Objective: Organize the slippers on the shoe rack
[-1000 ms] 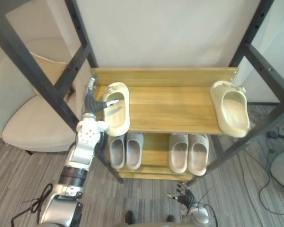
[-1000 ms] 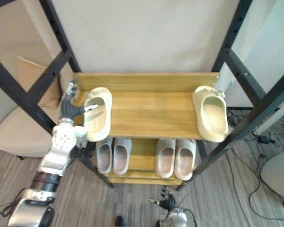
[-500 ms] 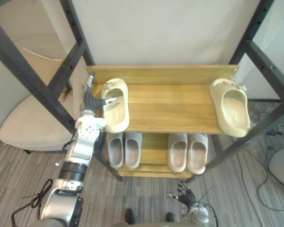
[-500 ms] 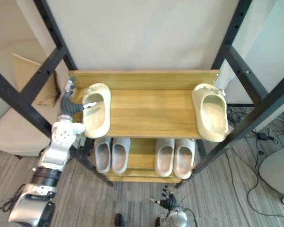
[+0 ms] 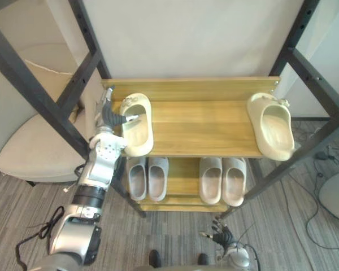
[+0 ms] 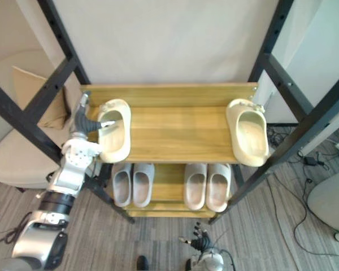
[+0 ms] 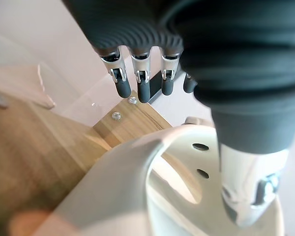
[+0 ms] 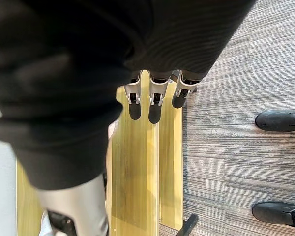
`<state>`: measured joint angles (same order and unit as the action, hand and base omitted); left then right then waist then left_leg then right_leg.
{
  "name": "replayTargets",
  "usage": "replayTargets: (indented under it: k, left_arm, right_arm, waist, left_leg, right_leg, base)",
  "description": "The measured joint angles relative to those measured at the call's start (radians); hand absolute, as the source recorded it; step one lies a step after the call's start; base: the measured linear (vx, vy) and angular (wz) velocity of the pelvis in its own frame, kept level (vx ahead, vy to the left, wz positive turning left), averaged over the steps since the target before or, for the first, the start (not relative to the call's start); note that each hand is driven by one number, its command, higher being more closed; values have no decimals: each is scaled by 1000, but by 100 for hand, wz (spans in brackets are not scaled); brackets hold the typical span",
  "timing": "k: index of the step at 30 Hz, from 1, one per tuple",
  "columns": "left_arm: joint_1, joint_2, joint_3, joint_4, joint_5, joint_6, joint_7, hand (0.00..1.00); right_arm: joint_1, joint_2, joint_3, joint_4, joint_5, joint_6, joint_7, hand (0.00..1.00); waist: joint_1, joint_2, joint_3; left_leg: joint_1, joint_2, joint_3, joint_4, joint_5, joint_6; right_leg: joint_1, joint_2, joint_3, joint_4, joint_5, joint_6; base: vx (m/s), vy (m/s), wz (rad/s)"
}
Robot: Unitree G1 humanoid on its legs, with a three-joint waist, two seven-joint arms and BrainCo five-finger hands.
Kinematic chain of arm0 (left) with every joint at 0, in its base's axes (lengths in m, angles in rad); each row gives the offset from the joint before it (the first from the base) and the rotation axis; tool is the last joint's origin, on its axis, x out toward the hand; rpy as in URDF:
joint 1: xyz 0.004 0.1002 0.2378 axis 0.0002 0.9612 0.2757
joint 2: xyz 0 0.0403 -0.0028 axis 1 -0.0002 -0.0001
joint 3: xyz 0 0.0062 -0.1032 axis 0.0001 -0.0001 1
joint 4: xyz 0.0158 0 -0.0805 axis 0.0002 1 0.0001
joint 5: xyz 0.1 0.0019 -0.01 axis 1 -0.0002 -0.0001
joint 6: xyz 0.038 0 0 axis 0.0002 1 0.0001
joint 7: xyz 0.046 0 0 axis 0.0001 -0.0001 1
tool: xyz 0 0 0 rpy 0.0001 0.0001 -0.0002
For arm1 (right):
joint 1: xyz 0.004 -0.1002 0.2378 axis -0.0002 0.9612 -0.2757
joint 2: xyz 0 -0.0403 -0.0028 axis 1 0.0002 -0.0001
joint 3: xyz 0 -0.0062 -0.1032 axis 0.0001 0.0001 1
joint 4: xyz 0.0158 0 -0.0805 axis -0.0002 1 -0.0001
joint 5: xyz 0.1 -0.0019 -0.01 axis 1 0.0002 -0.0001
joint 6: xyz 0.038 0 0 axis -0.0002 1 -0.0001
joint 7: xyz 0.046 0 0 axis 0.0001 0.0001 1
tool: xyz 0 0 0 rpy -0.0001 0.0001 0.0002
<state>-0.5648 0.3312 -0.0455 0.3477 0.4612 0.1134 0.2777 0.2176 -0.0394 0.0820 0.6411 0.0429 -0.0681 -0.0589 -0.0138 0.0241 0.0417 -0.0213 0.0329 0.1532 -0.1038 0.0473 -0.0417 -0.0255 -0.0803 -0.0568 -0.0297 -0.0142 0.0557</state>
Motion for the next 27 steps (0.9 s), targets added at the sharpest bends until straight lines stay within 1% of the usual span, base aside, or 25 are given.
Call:
replayTargets:
  k: [4,7,13,17,23,27]
  left_arm:
    - [-50,-20,0,34,44,31,-1,0]
    - [-83,-44,-1,38,49,47,-1,0]
    - [-137,-74,-11,37,47,47,0,0]
    - [-149,-76,-17,37,47,47,0,0]
    - [-170,-75,-23,40,47,47,-4,0]
    - [-172,-75,-23,83,47,50,-8,0]
  right_arm:
    - [20,0,2,-38,1,9,0,0]
    - [19,0,6,-46,4,10,0,0]
    - [30,0,12,-79,10,21,1,0]
    - [28,0,20,-79,37,22,2,0]
    - [20,-1,41,-79,44,22,5,0]
    - [21,0,42,-79,45,23,8,0]
  waist:
    - [-2,0,0]
    - [-4,0,0]
    - [-9,2,2]
    - [-16,3,2]
    - [-18,4,2]
    - [-19,8,3]
  left_leg:
    - [-14,0,4,0,4,3]
    - [-17,0,17,0,5,4]
    - [-24,-1,27,1,10,6]
    - [-24,-2,26,1,10,6]
    - [-23,-4,22,1,11,8]
    - [-23,-6,20,1,13,10]
  right_leg:
    - [-18,-1,11,13,3,2]
    - [-31,-3,17,27,3,3]
    - [-45,-5,24,32,4,4]
    - [-44,-6,22,33,4,4]
    - [-43,-8,19,37,3,4]
    - [-45,-9,18,40,2,5]
  base:
    - [-15,13,-3]
    - [-14,21,-11]
    - [4,9,-7]
    - [8,0,1]
    - [0,0,0]
    - [0,0,0]
